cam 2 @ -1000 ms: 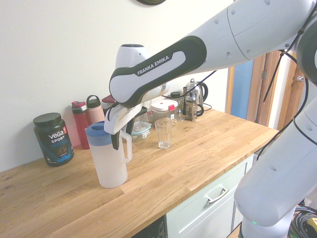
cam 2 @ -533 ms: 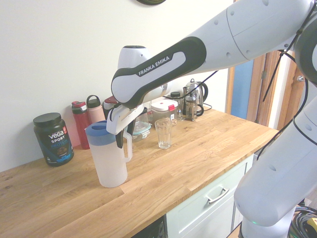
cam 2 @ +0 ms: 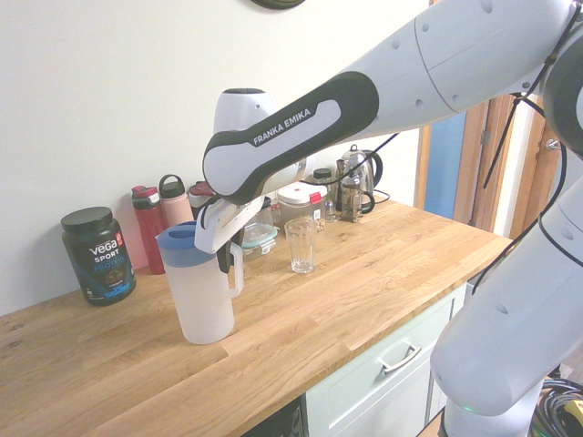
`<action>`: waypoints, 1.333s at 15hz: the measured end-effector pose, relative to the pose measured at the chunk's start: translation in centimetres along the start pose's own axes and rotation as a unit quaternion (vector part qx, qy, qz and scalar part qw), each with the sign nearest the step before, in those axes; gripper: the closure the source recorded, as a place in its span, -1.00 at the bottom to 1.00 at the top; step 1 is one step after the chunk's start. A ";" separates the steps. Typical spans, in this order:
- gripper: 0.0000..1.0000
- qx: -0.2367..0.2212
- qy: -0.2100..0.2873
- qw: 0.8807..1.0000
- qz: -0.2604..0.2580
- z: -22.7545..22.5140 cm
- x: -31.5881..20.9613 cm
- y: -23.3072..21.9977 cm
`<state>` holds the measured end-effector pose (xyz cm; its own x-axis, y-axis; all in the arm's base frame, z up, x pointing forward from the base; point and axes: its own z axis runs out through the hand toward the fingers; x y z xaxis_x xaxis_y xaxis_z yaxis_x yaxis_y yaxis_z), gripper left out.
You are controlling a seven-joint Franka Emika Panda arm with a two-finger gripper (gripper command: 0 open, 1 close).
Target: Pour me some water
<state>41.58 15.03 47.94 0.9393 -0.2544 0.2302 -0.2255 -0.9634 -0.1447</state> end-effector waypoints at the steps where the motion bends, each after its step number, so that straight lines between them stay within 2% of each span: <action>1: 1.00 0.000 0.000 1.000 0.000 0.0 0.0 0.0; 8: 1.00 0.000 0.005 1.000 0.001 -0.2 -0.5 -0.2; 11: 1.00 0.002 0.018 1.000 0.009 -2.0 -1.6 0.9; 14: 1.00 0.001 0.033 0.999 0.023 -5.4 -3.6 3.0; 17: 1.00 -0.011 0.026 0.998 0.047 -7.7 -6.4 5.5; 20: 1.00 -0.022 0.014 0.995 0.101 -8.3 -8.4 10.0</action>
<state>29.25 6.86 52.58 0.8661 -0.4451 0.2273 -0.4211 -0.8949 -0.1480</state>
